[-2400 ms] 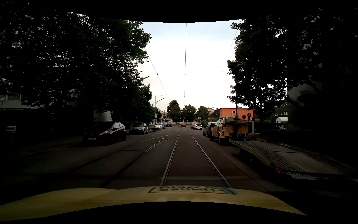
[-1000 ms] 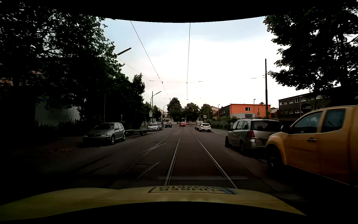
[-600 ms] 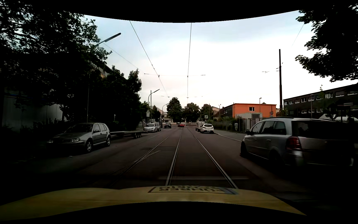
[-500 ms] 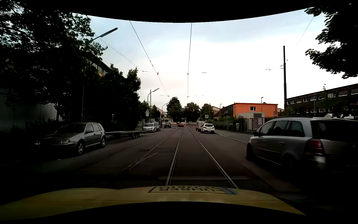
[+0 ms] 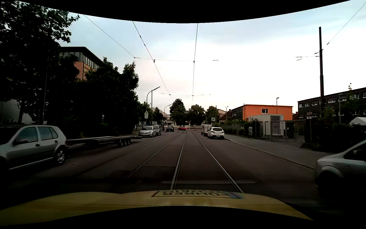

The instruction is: Follow the waypoints while adhering to traffic rules and regulations

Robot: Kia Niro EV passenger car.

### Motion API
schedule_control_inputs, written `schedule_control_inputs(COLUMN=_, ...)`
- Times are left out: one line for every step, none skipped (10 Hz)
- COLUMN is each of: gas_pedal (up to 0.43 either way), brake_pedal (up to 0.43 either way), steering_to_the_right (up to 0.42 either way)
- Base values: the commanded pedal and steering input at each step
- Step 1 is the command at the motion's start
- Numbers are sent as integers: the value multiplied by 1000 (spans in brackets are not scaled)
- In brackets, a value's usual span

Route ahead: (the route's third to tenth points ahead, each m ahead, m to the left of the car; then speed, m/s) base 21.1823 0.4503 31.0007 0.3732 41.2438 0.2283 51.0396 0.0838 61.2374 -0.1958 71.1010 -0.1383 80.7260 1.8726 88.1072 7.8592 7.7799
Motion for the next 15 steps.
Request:
schedule_control_inputs(gas_pedal=67, brake_pedal=0, steering_to_the_right=1)
schedule_control_inputs(gas_pedal=67, brake_pedal=0, steering_to_the_right=1)
schedule_control_inputs(gas_pedal=67, brake_pedal=0, steering_to_the_right=1)
schedule_control_inputs(gas_pedal=67, brake_pedal=0, steering_to_the_right=0)
schedule_control_inputs(gas_pedal=67, brake_pedal=0, steering_to_the_right=1)
schedule_control_inputs(gas_pedal=67, brake_pedal=0, steering_to_the_right=0)
schedule_control_inputs(gas_pedal=67, brake_pedal=0, steering_to_the_right=1)
schedule_control_inputs(gas_pedal=67, brake_pedal=0, steering_to_the_right=0)
schedule_control_inputs(gas_pedal=67, brake_pedal=0, steering_to_the_right=0)
schedule_control_inputs(gas_pedal=67, brake_pedal=0, steering_to_the_right=0)
schedule_control_inputs(gas_pedal=59, brake_pedal=0, steering_to_the_right=0)
schedule_control_inputs(gas_pedal=59, brake_pedal=0, steering_to_the_right=0)
schedule_control_inputs(gas_pedal=59, brake_pedal=0, steering_to_the_right=0)
schedule_control_inputs(gas_pedal=59, brake_pedal=0, steering_to_the_right=0)
schedule_control_inputs(gas_pedal=59, brake_pedal=0, steering_to_the_right=0)
